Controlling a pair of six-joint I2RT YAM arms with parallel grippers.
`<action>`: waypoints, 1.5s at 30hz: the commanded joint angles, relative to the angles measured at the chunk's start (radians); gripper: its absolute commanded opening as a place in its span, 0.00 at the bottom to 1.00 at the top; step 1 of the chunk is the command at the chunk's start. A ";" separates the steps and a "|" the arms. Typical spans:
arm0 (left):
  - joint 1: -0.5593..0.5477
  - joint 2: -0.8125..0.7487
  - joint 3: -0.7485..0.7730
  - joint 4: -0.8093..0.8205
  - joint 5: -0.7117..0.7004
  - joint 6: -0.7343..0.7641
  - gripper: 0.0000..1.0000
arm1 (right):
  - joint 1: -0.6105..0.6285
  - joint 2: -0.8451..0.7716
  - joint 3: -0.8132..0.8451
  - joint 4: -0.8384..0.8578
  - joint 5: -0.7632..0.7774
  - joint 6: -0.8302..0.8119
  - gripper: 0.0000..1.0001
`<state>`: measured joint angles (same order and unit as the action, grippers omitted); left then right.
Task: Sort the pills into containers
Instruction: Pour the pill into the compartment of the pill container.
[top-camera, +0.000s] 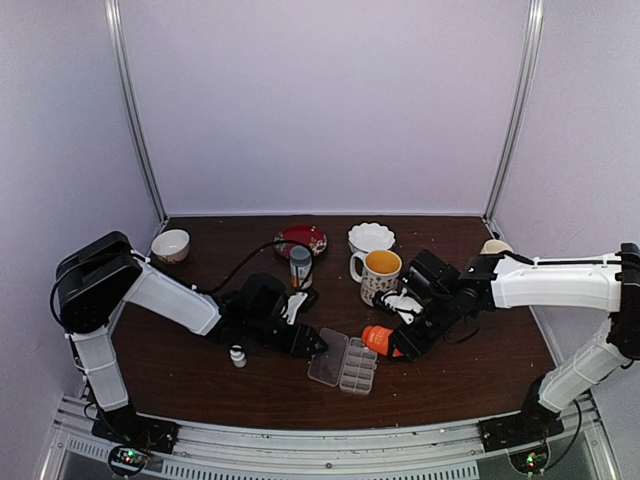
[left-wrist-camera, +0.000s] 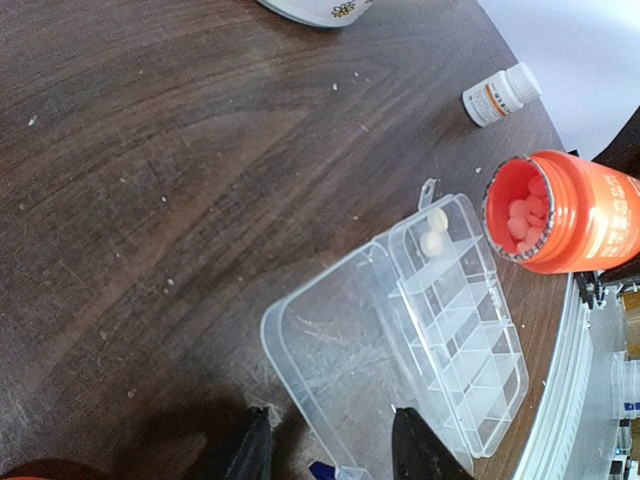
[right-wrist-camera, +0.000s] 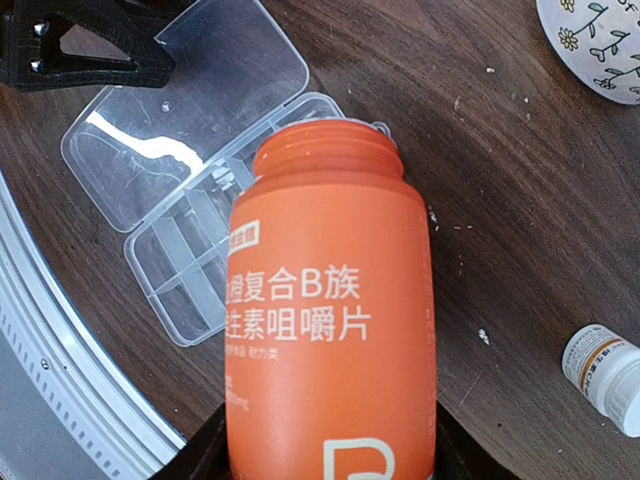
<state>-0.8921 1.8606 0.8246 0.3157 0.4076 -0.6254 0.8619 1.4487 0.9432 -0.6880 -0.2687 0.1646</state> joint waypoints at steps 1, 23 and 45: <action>-0.007 0.011 -0.012 0.051 0.004 0.014 0.44 | -0.004 0.016 0.029 -0.017 0.032 0.005 0.11; -0.009 0.017 -0.005 0.045 0.005 0.015 0.44 | -0.003 0.084 0.097 -0.035 -0.024 -0.003 0.07; -0.011 0.018 -0.001 0.038 0.003 0.018 0.44 | 0.009 0.075 0.085 0.018 -0.044 0.029 0.04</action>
<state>-0.8986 1.8668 0.8246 0.3180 0.4076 -0.6254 0.8646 1.5497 1.0389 -0.7284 -0.2890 0.1822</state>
